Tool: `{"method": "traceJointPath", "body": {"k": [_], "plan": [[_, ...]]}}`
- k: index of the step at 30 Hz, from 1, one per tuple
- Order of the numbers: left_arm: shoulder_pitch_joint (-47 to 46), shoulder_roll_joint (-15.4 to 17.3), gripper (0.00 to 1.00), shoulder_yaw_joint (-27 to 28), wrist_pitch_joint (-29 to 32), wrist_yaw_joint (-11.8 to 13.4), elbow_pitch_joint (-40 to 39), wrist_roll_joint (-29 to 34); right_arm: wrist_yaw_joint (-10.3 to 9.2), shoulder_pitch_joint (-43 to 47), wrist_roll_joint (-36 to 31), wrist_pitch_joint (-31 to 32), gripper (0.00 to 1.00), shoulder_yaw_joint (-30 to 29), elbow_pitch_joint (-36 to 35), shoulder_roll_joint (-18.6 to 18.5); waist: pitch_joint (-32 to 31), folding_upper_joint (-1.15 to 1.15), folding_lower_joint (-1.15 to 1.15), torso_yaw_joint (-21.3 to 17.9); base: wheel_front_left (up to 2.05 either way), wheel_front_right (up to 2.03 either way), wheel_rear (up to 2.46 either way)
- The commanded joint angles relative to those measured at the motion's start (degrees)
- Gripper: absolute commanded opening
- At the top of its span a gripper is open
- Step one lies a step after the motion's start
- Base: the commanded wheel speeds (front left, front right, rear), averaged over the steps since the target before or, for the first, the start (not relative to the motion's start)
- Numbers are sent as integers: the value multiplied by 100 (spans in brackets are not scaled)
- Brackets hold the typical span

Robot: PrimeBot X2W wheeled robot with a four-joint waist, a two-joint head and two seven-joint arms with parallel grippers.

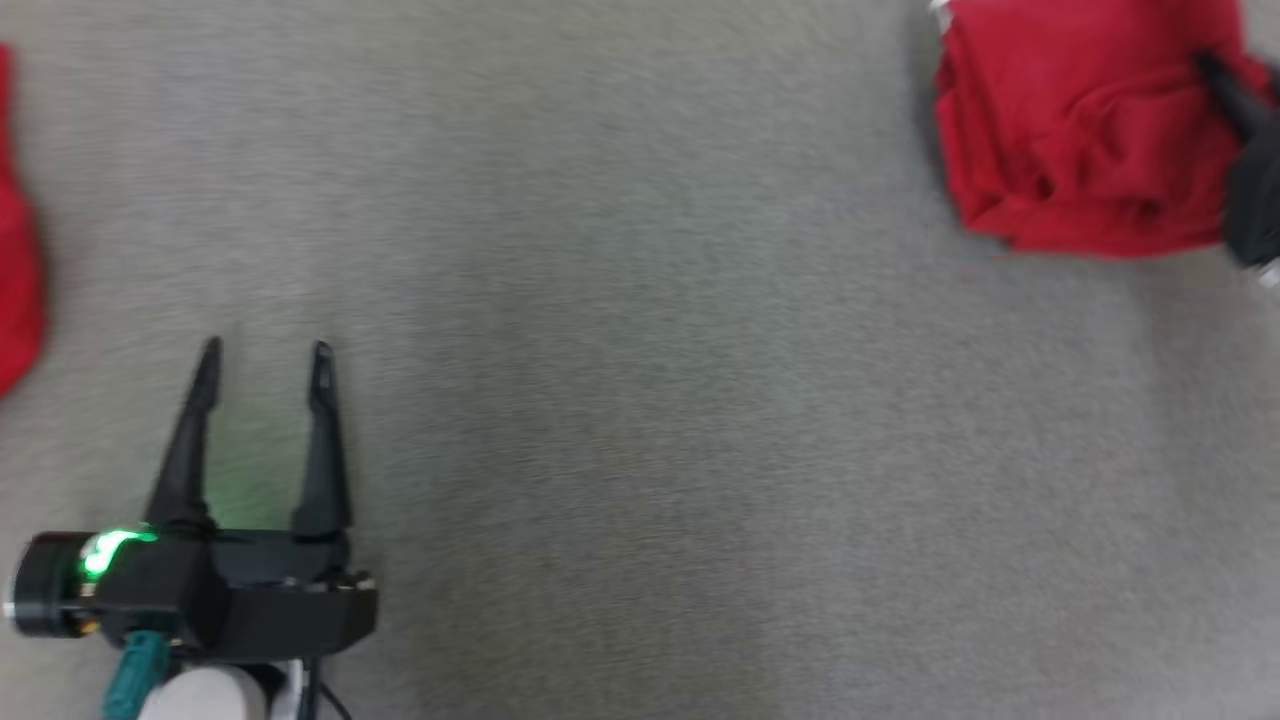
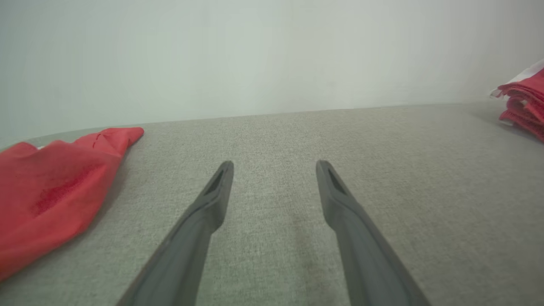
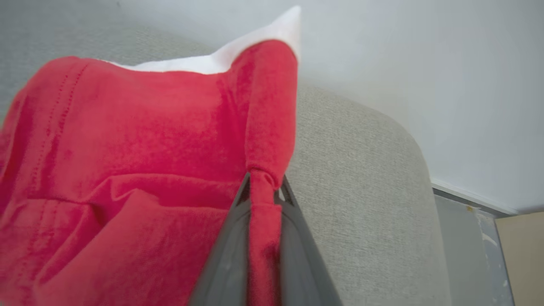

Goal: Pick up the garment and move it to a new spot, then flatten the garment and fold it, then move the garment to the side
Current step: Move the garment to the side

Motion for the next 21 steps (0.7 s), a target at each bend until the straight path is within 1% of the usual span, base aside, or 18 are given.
{"method": "traceJointPath", "body": {"k": [1,8,11,16,21], "plan": [[-37,74,100,61,-19,13,-87,21,-16,-195,42,-34,0,41,-10,-137,543,-1,-1,-611,0,0,0],[10,213,100,157,-19,18,-356,127,-16,-747,159,-67,0,355,5,-573,782,-1,-1,-920,0,0,0],[45,247,100,169,-19,9,-424,147,-16,-948,190,-102,0,469,28,-664,859,-1,-1,-977,0,0,0],[56,289,100,149,-15,-8,-470,146,-16,-1319,58,-97,0,709,174,-815,987,-1,-1,-986,0,0,0],[31,270,100,84,-12,-9,-480,156,-16,-1608,-42,-100,0,869,511,-844,1065,-1,-1,-920,0,0,0]]}}
